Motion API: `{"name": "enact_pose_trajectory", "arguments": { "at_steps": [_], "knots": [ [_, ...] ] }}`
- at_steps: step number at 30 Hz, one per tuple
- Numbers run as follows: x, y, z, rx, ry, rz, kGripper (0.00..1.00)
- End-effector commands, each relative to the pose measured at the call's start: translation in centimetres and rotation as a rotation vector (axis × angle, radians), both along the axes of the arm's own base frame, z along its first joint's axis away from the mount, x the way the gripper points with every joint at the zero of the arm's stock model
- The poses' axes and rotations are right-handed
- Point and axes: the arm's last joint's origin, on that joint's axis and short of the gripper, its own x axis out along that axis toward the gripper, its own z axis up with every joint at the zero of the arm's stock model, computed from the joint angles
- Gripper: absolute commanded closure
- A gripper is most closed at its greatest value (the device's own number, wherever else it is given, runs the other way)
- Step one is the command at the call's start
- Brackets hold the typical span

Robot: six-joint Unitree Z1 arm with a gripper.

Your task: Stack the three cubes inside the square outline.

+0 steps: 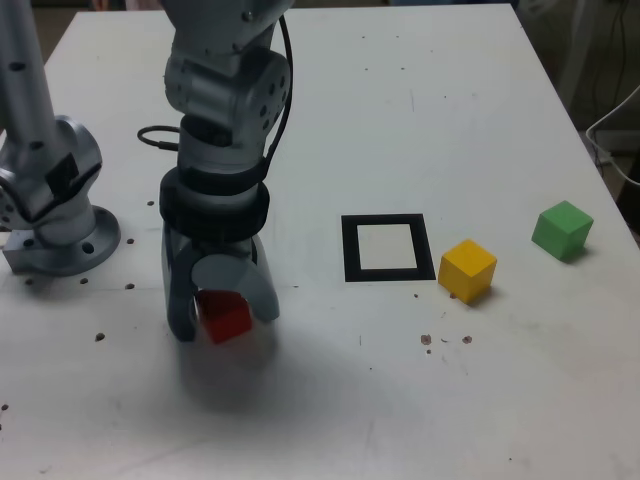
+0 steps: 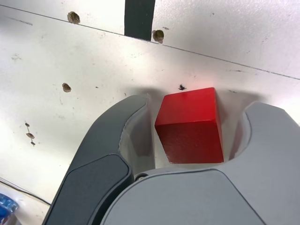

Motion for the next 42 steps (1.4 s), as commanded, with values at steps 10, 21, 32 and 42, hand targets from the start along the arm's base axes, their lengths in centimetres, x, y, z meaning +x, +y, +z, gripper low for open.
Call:
{"name": "enact_pose_trajectory", "arguments": {
  "at_steps": [10, 21, 32, 42],
  "knots": [
    [0.3, 0.1, -0.1, 0.045, -0.036, 0.012, 0.76],
    [0.4, 0.2, 0.5, 0.079, -0.032, 0.007, 0.84],
    [3.5, 0.4, 3.9, 0.115, -0.097, -0.053, 0.87],
    [8.4, 3.1, 5.2, 0.124, -0.087, -0.101, 0.88]
  ]
}}
